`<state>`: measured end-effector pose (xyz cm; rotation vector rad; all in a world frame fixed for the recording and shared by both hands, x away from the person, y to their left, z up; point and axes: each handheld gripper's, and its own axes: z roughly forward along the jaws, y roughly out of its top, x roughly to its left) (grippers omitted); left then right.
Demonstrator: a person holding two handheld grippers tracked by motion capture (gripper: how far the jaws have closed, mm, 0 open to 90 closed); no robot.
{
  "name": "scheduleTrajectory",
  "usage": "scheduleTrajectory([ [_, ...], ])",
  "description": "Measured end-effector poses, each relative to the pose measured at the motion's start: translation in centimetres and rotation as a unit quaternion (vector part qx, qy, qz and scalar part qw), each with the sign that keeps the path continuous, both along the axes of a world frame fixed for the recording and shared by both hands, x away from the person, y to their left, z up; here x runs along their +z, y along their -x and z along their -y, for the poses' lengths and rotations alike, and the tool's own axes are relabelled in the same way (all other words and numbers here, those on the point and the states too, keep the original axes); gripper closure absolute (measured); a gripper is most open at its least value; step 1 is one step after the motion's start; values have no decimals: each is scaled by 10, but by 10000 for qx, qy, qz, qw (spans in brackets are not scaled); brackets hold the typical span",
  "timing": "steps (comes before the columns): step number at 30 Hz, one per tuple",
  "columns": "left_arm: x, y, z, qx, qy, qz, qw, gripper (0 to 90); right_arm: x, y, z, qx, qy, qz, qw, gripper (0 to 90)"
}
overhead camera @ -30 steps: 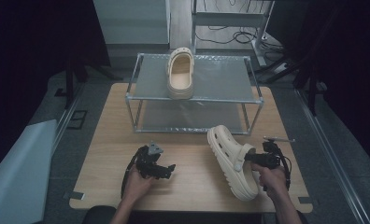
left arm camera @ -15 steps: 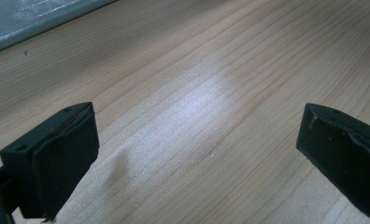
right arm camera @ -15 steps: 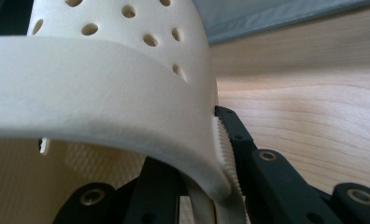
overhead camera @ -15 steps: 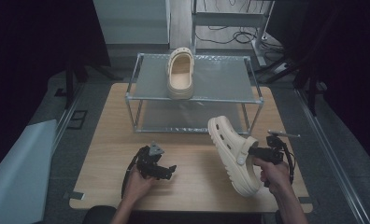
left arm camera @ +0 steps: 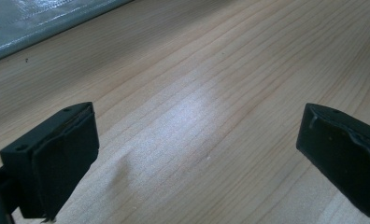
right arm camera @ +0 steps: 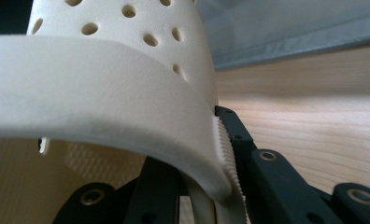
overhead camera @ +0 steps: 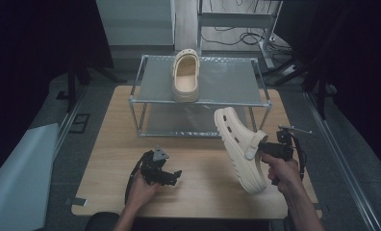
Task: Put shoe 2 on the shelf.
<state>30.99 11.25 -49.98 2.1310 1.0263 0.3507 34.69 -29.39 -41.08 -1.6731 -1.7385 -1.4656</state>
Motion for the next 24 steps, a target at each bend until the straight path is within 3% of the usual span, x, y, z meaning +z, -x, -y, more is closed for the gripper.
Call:
scheduleTrajectory([
  [13, -1, -1, 0, -45, 40, -34, 10000, 0, 32, -13, -6, -26, -277, 25, 9996, 785],
  [24, 0, 0, 1, -85, 0, -14, 10000, 0, 58, -32, -12, -226, -345, 115, 9991, 786],
])
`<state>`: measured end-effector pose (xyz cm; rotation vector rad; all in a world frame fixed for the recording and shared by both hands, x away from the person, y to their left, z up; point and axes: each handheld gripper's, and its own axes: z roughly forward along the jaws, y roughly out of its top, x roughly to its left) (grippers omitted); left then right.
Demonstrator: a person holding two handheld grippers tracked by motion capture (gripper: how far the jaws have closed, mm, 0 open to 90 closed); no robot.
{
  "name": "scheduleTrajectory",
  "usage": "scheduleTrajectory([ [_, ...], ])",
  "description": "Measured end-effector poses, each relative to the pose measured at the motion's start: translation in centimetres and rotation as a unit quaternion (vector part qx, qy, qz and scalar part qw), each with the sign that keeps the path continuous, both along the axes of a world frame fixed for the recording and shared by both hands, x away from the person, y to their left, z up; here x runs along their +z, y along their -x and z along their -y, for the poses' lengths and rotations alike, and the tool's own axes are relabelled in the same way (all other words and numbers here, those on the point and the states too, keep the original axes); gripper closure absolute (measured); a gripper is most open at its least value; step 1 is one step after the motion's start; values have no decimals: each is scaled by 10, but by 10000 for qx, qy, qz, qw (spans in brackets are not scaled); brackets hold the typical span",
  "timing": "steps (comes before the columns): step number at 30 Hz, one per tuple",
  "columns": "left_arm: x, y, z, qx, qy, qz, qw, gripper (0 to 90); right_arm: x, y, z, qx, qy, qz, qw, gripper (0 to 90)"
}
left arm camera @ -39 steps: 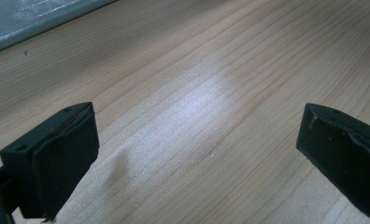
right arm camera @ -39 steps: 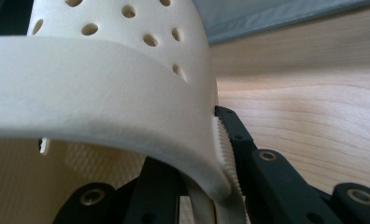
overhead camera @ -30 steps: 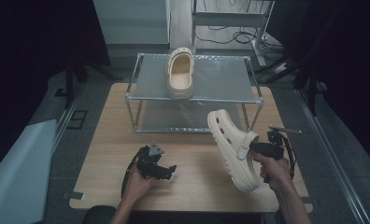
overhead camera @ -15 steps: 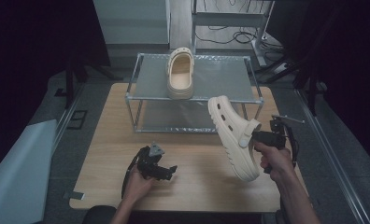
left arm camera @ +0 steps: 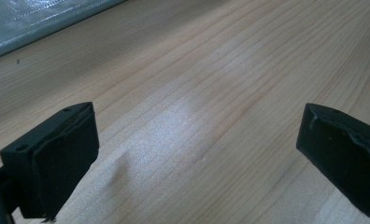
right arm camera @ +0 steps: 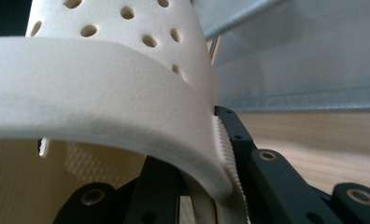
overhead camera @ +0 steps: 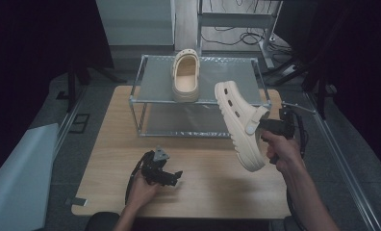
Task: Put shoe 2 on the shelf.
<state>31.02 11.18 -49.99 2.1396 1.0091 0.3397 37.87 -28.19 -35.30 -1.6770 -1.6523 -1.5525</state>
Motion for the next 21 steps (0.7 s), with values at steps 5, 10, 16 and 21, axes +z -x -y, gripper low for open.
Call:
scheduleTrajectory([
  [5, 0, 0, 0, -15, 9, 1, 10000, 0, 9, -12, -4, -128, -67, -35, 9999, 787],
  [10, 1, 0, -1, -27, 13, -1, 10000, 0, 14, -25, -7, -258, -15, -30, 9997, 787],
  [16, 1, 0, -2, -26, 17, 3, 10000, 0, 20, -40, -10, -478, -4, -55, 9988, 787],
  [21, 2, 0, -2, -31, 30, 7, 10000, 0, 24, -52, -14, -681, -33, -81, 9976, 786],
])
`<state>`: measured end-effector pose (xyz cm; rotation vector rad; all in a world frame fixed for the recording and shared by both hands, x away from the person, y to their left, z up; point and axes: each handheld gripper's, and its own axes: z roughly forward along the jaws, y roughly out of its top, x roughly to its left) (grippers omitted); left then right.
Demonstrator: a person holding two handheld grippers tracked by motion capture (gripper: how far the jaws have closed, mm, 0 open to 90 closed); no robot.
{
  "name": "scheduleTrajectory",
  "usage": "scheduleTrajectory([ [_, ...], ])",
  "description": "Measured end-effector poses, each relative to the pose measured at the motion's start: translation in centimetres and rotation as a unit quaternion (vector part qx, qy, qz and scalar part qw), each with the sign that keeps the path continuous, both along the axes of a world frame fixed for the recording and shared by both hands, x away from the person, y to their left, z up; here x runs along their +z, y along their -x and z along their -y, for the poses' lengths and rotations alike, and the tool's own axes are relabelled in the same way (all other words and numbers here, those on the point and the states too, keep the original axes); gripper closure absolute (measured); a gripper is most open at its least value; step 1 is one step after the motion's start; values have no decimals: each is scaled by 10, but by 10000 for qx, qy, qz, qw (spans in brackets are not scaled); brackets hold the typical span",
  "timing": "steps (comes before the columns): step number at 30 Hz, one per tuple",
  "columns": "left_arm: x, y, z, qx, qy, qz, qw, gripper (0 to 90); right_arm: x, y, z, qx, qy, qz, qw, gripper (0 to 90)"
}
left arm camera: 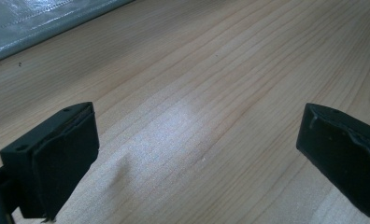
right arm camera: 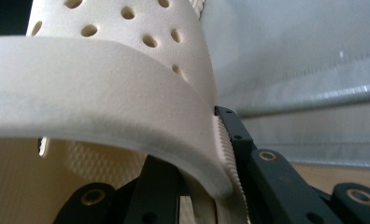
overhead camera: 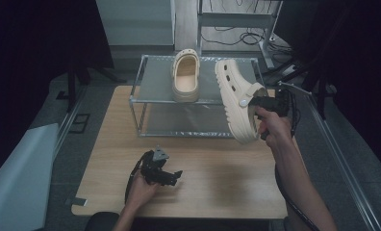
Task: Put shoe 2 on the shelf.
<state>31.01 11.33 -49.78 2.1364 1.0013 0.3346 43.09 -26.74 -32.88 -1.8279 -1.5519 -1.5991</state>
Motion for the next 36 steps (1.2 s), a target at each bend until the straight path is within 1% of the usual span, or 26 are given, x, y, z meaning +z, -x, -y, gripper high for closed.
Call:
scheduleTrajectory([
  [12, 3, 0, -2, 0, 101, 24, 9999, 0, -1, -30, -7, -399, -72, -140, 9991, 786],
  [15, 2, -1, -2, 3, 138, 24, 9999, 0, -1, -37, -8, -468, -53, -185, 9987, 787],
  [16, 2, -1, -2, -3, 145, 24, 9999, 0, -2, -40, -8, -518, -23, -146, 9986, 786],
  [19, 3, -1, -2, -5, 186, 34, 9998, 0, -2, -48, -11, -629, -51, -171, 9979, 786],
  [20, 3, -1, -2, -7, 201, 43, 9998, 0, -2, -52, -12, -672, -34, -157, 9976, 786],
  [21, 3, -1, -2, -7, 201, 42, 9998, 0, -1, -54, -13, -671, -25, -207, 9975, 786],
  [26, 4, 0, -3, -10, 224, 51, 9997, 0, 2, -68, -20, -792, 53, -246, 9965, 786],
  [33, 5, -1, -5, 22, 282, 47, 9996, 0, 3, -87, -25, -982, 222, -276, 9945, 786],
  [36, 5, -1, -5, 8, 269, 37, 9996, 0, 3, -95, -27, -1058, 342, -291, 9934, 785],
])
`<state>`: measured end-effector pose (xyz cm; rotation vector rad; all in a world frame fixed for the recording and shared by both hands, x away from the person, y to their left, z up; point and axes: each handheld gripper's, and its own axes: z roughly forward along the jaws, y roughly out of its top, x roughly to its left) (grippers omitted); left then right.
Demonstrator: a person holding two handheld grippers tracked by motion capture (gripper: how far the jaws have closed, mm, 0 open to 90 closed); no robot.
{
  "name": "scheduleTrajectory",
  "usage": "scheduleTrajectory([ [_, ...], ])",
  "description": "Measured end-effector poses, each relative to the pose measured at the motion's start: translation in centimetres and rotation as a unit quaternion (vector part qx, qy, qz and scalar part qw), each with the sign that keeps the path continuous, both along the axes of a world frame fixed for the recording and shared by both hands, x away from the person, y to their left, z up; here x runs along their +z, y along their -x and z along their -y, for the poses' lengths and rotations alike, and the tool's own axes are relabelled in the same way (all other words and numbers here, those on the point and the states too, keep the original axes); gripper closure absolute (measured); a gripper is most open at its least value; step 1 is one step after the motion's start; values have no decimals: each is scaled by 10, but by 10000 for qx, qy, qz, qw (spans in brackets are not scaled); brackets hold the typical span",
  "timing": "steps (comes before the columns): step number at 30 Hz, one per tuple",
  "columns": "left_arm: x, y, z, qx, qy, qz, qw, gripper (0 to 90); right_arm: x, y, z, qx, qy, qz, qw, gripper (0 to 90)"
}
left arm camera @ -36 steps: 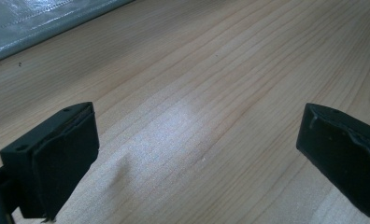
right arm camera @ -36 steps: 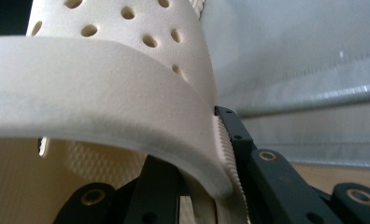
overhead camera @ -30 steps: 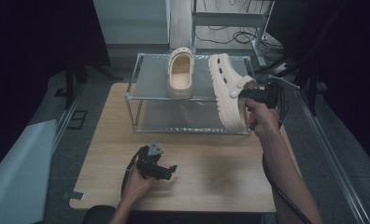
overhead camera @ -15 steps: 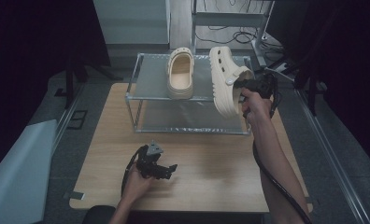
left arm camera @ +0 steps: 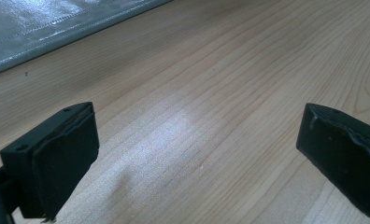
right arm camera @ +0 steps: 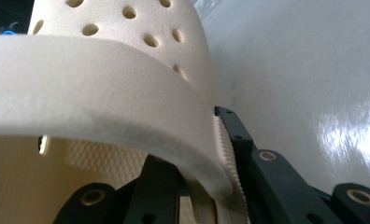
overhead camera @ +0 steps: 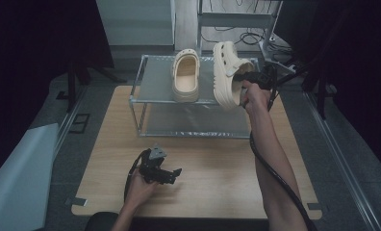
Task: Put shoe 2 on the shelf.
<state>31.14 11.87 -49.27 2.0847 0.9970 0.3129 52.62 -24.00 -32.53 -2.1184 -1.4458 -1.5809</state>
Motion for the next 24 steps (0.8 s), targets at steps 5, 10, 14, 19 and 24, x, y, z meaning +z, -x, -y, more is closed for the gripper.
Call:
scheduleTrajectory([
  [5, -1, -1, 0, -5, -5, -24, 10000, 0, 5, -12, -4, -193, 221, 24, 9996, 784],
  [10, -2, -1, 1, -21, 3, -35, 10000, 0, 6, -21, -7, -297, 472, 63, 9984, 784],
  [14, -2, -1, 1, -25, -5, -39, 10000, 0, 3, -26, -10, -355, 556, 34, 9978, 769],
  [19, -2, -1, 1, -30, -7, -36, 10000, 0, 1, -28, -16, -355, 675, 138, 9970, 702],
  [24, -2, -1, 3, -67, -14, -54, 10000, 0, 3, -28, -20, -281, 670, 213, 9971, 613],
])
